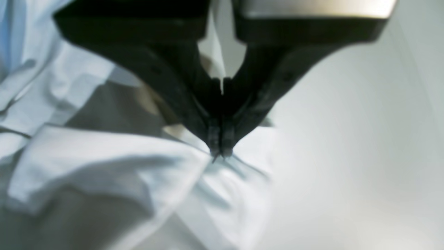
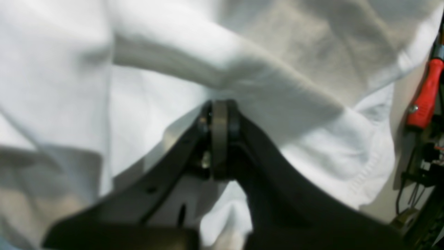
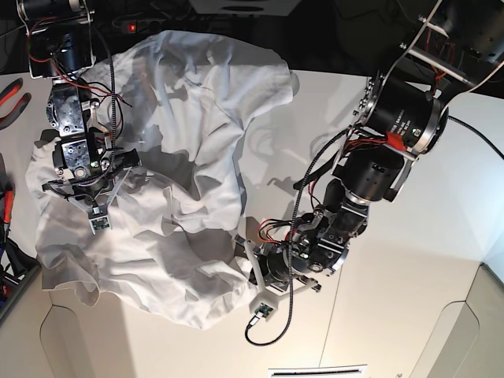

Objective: Layout the t-shirt on the table in an organized manner, then fold the t-shirt properly
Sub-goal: 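Drag the grasped fabric with the left gripper away from the right gripper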

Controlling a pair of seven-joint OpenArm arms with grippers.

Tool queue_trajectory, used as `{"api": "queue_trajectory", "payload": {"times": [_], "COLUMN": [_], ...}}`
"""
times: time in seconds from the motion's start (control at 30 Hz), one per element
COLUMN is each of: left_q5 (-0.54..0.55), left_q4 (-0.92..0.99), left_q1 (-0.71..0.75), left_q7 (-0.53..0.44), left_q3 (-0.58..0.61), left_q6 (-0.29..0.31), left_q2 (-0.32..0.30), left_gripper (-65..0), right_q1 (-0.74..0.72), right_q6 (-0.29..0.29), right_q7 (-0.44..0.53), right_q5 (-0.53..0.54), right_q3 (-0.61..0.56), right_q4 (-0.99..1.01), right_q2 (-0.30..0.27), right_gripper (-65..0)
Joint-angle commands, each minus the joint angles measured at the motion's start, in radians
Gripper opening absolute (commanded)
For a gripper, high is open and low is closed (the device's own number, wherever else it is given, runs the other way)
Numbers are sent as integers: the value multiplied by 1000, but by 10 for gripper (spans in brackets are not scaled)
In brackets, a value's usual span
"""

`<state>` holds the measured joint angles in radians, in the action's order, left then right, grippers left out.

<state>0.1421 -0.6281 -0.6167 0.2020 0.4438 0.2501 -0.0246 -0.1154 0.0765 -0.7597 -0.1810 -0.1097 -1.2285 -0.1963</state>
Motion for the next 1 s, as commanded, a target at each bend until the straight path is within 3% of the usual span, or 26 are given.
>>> {"api": "queue_trajectory", "payload": {"times": [0.0, 0.13, 0.3, 0.43, 0.63, 0.8, 0.97], "left_q5": [-3, -38, -129, -128, -97, -98, -131], "left_q4": [14, 86, 155, 206, 217, 242, 389], "left_q1": [-38, -37, -51, -101, -159, -162, -161], "left_q7": [-40, -91, -192, -211, -229, -238, -352], "left_q3": [-3, -3, -3, -3, -3, 16, 116], "left_q6": [-3, -3, -11, -94, -33, -17, -34], "left_q2": [12, 45, 35, 21, 32, 69, 108], "left_gripper": [-650, -650, -650, -650, -650, -650, -650], "right_q1": [14, 13, 13, 13, 13, 13, 13], "right_q6": [43, 43, 43, 43, 43, 44, 87], "right_q7": [-68, -67, -68, -68, -68, -76, -108], "right_q5": [42, 42, 42, 43, 42, 41, 42], "right_q3": [-3, -3, -3, -3, -3, -4, -4], "right_q4": [9, 9, 9, 9, 9, 9, 8], "right_q2": [6, 6, 6, 6, 29, 36, 37], "right_gripper": [-650, -650, -650, -650, -650, -650, -650]}}
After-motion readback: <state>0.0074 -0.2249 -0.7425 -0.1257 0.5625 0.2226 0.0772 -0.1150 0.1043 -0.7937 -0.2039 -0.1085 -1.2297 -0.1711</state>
